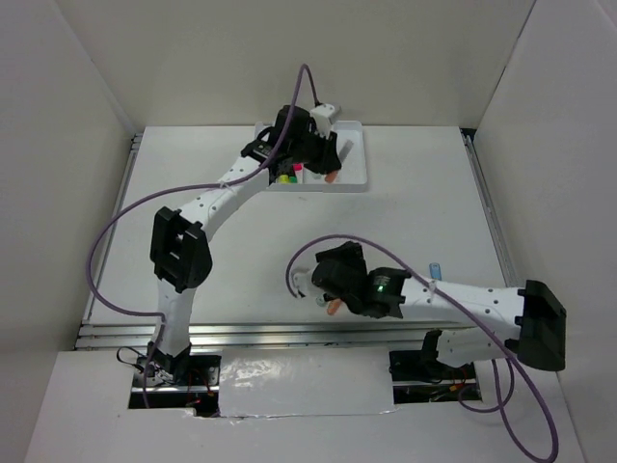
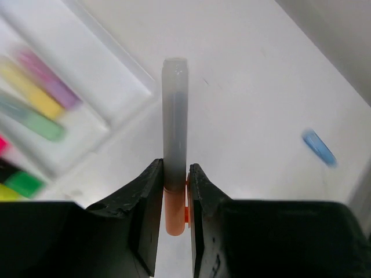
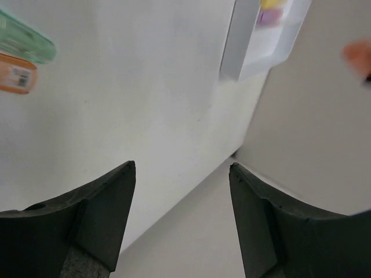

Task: Sort the stationery into containers
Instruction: Place the stationery in the storage box.

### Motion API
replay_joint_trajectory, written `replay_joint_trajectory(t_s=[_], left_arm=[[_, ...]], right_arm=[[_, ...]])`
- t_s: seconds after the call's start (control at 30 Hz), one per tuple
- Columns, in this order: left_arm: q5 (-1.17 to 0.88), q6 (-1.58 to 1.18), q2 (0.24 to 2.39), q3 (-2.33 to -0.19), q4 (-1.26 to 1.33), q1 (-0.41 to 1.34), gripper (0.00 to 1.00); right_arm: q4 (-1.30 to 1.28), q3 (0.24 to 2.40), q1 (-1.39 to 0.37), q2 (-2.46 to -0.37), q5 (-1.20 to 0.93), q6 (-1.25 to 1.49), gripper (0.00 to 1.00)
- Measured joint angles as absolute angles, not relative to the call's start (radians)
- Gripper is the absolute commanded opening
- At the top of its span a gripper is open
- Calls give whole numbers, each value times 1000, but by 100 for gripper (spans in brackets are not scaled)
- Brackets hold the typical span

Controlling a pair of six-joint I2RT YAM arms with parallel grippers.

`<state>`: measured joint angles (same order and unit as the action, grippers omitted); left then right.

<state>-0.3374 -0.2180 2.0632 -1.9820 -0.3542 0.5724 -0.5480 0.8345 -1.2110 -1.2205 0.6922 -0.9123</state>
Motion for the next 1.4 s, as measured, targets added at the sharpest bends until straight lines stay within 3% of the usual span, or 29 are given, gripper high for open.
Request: replay_joint_trajectory(t_s=[0.23,0.43,0.6,0.87,1.23,1.3,1.4], left_arm=[[-61,-253,2175,-2088,-109,546,0],[12,-319,2413,-2258,41,522,0],[49,-318,2529,-2258,109,499,0],[98,-313,2603,-2252,154,474,0],[114,-318,2602,-2194,167,467,10],[116,-319,2602,-2192,169,467,17],[116,-326,2601,-2183,178,467,36]], right_arm=[[-642,968,-727,-1118,388,-667,74],[-699,1081,-182,-1102,45,-414,74],[-781,1077,123,-1129,-193,-310,73],[-838,1030,263,-1136,-357,-300,73],[-864,1024,352,-1272,-379,-300,70],[-873,1024,376,-1291,-374,-304,70],[-882,1024,399,-1308,-363,-313,70]])
